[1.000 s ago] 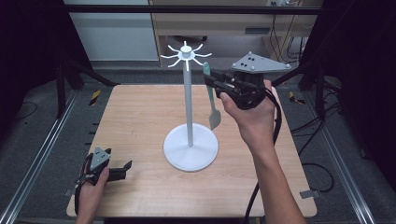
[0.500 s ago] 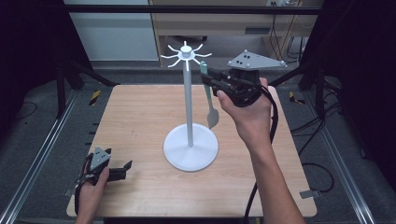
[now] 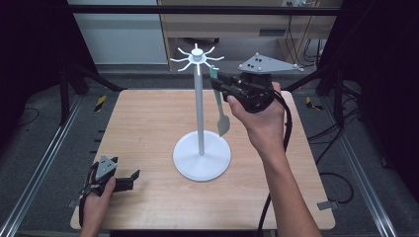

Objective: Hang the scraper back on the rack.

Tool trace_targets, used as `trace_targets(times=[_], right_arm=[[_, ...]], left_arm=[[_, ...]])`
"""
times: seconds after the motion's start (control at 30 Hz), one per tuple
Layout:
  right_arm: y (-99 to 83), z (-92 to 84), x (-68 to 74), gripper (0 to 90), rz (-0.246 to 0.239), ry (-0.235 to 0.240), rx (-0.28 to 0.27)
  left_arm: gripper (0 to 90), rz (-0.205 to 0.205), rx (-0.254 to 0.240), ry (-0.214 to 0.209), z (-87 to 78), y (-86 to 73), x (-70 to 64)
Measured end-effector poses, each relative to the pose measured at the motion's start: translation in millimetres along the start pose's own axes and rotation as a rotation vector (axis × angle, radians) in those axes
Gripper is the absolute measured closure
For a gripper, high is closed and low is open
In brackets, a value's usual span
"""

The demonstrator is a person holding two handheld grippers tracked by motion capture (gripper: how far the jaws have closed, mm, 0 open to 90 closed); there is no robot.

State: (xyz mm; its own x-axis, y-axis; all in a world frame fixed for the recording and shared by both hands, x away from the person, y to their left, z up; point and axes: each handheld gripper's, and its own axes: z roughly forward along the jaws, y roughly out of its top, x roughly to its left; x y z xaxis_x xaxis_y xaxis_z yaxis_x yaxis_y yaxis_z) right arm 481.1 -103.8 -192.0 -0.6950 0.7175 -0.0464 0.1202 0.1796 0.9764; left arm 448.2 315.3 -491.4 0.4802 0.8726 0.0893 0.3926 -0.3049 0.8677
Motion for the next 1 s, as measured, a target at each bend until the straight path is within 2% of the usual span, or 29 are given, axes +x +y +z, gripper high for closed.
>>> trace_targets(times=[0.83, 1.0], right_arm=[[1.4, -0.7, 1.0, 71.9, 0.0, -0.007, 0.012], [0.6, -6.4, 1.0, 69.9, -0.002, -0.013, 0.016]], left_arm=[[2.8, 0.001, 0.001, -0.001, 0.1, 0.0, -0.1], [2.8, -0.001, 0.0, 0.0, 0.1, -0.1, 0.0]])
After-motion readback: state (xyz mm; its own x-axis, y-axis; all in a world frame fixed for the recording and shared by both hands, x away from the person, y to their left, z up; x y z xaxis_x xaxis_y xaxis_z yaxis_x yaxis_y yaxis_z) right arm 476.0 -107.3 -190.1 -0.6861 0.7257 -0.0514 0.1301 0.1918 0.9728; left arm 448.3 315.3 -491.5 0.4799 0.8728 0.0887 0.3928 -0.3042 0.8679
